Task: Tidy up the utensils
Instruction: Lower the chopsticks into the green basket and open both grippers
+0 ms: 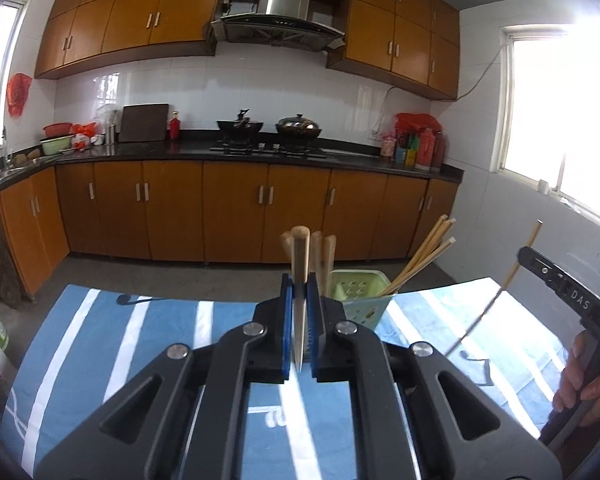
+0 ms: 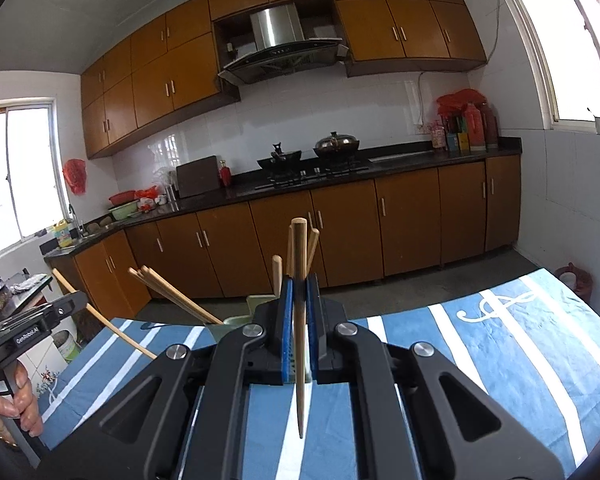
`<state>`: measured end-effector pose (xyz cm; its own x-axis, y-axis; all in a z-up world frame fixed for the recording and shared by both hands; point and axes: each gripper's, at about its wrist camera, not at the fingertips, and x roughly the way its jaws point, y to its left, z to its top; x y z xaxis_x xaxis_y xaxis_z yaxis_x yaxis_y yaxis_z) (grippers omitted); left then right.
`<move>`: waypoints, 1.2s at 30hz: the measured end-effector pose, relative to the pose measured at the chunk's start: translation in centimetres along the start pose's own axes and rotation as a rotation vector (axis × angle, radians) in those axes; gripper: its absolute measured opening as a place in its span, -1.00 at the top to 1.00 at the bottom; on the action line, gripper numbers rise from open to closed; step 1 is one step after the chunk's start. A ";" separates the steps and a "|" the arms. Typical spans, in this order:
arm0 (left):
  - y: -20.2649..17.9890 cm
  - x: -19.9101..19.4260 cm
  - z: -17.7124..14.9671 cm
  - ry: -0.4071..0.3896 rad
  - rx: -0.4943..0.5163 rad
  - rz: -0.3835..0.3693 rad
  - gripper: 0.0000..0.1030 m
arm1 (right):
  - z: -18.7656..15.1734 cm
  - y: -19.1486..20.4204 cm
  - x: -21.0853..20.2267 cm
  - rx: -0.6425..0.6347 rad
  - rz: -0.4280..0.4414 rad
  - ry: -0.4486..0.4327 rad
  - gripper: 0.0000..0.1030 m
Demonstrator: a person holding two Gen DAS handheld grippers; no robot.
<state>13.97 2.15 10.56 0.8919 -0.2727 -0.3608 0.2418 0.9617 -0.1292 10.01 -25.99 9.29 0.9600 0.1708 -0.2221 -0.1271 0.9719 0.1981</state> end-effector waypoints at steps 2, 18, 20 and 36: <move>-0.9 -0.3 1.1 -0.007 0.002 -0.041 0.85 | 1.1 0.9 -0.3 -0.015 0.025 -0.036 0.86; -4.7 3.0 8.4 -0.106 0.037 -0.016 0.85 | 6.9 2.6 4.4 -0.008 0.027 -0.204 0.86; -4.4 4.2 8.4 -0.093 0.033 -0.005 0.85 | 6.7 2.4 5.7 -0.003 0.014 -0.199 0.86; -2.8 10.2 5.9 0.005 0.007 -0.011 0.84 | 2.4 1.8 10.7 0.008 -0.009 -0.055 0.84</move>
<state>24.67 -3.17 12.66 0.8870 -0.2838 -0.3643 0.2548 0.9587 -0.1265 20.66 -22.80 9.52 0.9734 0.1525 -0.1708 -0.1165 0.9720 0.2041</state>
